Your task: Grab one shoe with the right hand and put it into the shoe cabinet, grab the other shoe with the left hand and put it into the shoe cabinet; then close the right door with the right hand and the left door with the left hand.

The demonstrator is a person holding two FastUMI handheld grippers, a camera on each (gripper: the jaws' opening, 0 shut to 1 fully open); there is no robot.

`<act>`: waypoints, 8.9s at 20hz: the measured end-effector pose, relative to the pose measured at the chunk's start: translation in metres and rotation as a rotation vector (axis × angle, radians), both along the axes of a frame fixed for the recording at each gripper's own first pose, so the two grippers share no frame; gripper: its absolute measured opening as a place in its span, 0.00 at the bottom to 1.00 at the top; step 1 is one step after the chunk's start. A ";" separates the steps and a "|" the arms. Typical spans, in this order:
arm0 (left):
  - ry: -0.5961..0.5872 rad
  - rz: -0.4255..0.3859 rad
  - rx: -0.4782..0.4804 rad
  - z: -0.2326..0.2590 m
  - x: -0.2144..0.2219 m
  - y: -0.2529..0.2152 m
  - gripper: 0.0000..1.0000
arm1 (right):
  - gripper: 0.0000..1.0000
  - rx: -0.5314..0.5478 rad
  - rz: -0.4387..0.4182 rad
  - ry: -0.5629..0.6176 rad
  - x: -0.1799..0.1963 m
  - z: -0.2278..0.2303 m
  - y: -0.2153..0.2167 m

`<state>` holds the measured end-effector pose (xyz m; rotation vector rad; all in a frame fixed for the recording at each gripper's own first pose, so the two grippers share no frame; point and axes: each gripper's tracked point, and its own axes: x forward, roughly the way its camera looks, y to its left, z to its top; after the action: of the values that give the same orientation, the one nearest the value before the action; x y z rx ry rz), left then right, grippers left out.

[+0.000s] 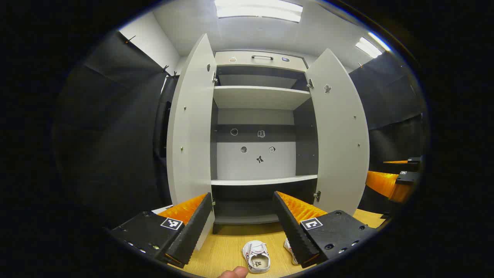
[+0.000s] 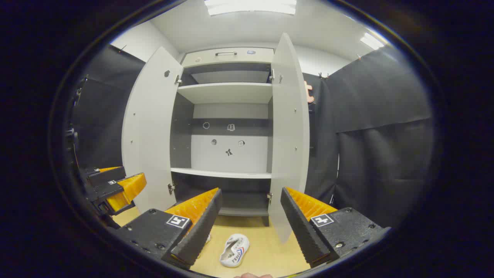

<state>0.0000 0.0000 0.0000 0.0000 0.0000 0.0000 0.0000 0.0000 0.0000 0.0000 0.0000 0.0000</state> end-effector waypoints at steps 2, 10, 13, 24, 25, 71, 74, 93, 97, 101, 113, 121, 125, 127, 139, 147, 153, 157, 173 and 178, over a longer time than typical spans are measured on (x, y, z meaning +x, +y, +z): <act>-0.002 -0.002 0.006 0.001 0.001 0.000 0.95 | 0.99 0.009 0.005 0.000 0.000 0.002 0.000; -0.011 -0.021 0.025 0.008 0.000 -0.003 0.95 | 0.99 -0.003 -0.014 -0.011 0.001 0.006 -0.003; -0.016 -0.029 0.032 0.008 -0.001 -0.006 0.95 | 0.99 -0.025 -0.022 -0.016 -0.001 0.005 -0.004; -0.027 -0.015 0.030 0.009 0.005 0.001 0.94 | 0.99 -0.029 -0.002 0.029 0.011 -0.007 0.008; -0.027 -0.016 0.029 0.009 0.006 0.002 0.94 | 0.99 -0.029 0.000 0.039 0.013 -0.011 0.010; 0.063 0.010 -0.049 -0.054 0.026 0.031 0.94 | 0.04 -0.177 0.170 0.377 0.145 -0.209 0.074; 0.045 -0.005 -0.058 -0.049 0.028 0.019 0.95 | 0.04 -0.206 0.225 0.303 0.161 -0.129 0.082; 0.039 -0.015 -0.016 -0.050 0.031 0.004 0.94 | 0.04 -0.296 0.122 0.573 0.442 -0.019 0.069; 0.057 0.018 -0.027 -0.056 0.032 0.019 0.95 | 0.04 -0.286 0.090 0.614 0.451 -0.028 0.067; 0.055 0.029 -0.022 -0.056 0.035 0.025 0.95 | 0.14 -0.269 0.095 0.632 0.450 -0.028 0.063; 0.071 -0.014 -0.013 -0.072 0.038 0.002 0.95 | 0.23 -0.196 0.158 0.269 0.316 0.066 0.066; 0.139 -0.028 0.014 -0.116 0.030 -0.005 0.95 | 0.80 -0.109 0.183 0.004 0.133 0.030 0.058; 0.228 -0.041 -0.036 -0.154 0.021 -0.013 0.95 | 0.99 -0.099 0.168 0.010 0.066 -0.026 0.049; 0.293 -0.034 -0.028 -0.180 0.014 -0.011 0.95 | 1.00 -0.059 0.134 0.028 0.038 -0.051 0.036; 0.735 -0.052 -0.056 -0.339 0.013 0.002 0.95 | 1.00 -0.054 0.027 0.256 -0.002 -0.141 -0.028; 0.795 -0.045 -0.058 -0.378 0.059 0.005 0.96 | 1.00 -0.037 -0.006 0.318 0.005 -0.160 -0.045; 0.760 -0.049 -0.077 -0.382 0.078 -0.006 0.77 | 1.00 -0.046 -0.002 0.343 0.013 -0.171 -0.043; 0.717 -0.037 -0.044 -0.382 0.086 -0.013 0.30 | 1.00 -0.049 -0.001 0.359 0.017 -0.176 -0.042; 0.515 0.042 -0.188 -0.165 0.080 0.004 0.00 | 1.00 -0.089 0.153 0.319 0.039 -0.169 0.009; 0.338 0.045 -0.188 -0.055 0.088 0.007 0.00 | 1.00 -0.097 0.217 0.287 0.039 -0.160 0.034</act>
<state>0.0878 0.0067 -0.0547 -0.1885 0.3385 0.0452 0.0390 0.0340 -0.1599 -0.0970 0.2873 0.2173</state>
